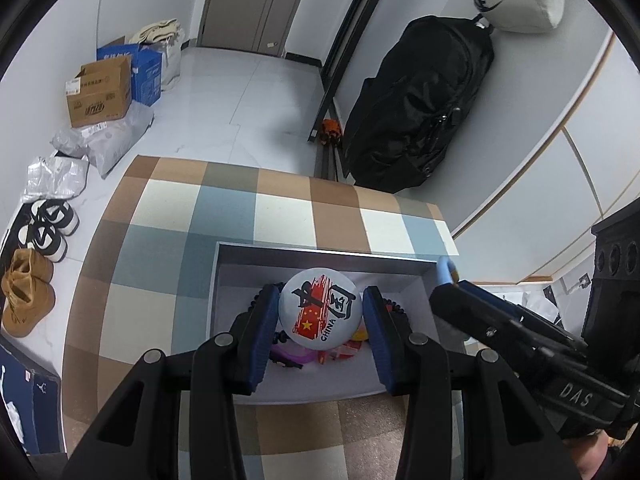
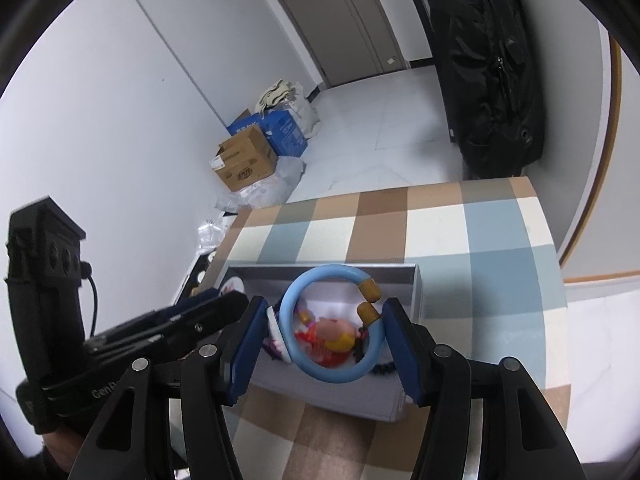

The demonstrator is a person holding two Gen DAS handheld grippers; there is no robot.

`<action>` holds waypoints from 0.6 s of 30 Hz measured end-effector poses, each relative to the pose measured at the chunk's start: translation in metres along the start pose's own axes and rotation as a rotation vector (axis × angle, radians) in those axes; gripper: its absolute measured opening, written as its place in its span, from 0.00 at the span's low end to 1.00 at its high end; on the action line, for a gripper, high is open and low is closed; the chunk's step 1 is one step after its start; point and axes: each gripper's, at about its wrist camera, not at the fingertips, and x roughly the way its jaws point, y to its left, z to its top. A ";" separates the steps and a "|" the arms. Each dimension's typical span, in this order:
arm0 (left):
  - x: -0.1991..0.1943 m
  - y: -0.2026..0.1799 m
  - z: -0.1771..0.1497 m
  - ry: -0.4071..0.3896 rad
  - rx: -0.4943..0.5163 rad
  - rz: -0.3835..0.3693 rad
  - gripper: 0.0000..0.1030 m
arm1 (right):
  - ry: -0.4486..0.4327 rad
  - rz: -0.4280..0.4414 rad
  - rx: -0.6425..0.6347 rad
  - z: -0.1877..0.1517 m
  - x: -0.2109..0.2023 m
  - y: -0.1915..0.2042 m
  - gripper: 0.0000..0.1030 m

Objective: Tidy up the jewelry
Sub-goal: 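Carry the white badge and blue ring into the box with both grippers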

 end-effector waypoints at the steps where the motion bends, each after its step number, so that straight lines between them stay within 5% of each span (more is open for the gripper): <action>1: 0.001 0.001 0.000 0.003 -0.005 0.002 0.36 | 0.000 0.001 0.005 0.001 0.001 -0.001 0.56; 18: 0.010 0.005 0.005 0.025 -0.031 -0.012 0.36 | 0.021 0.009 0.065 0.007 0.013 -0.009 0.56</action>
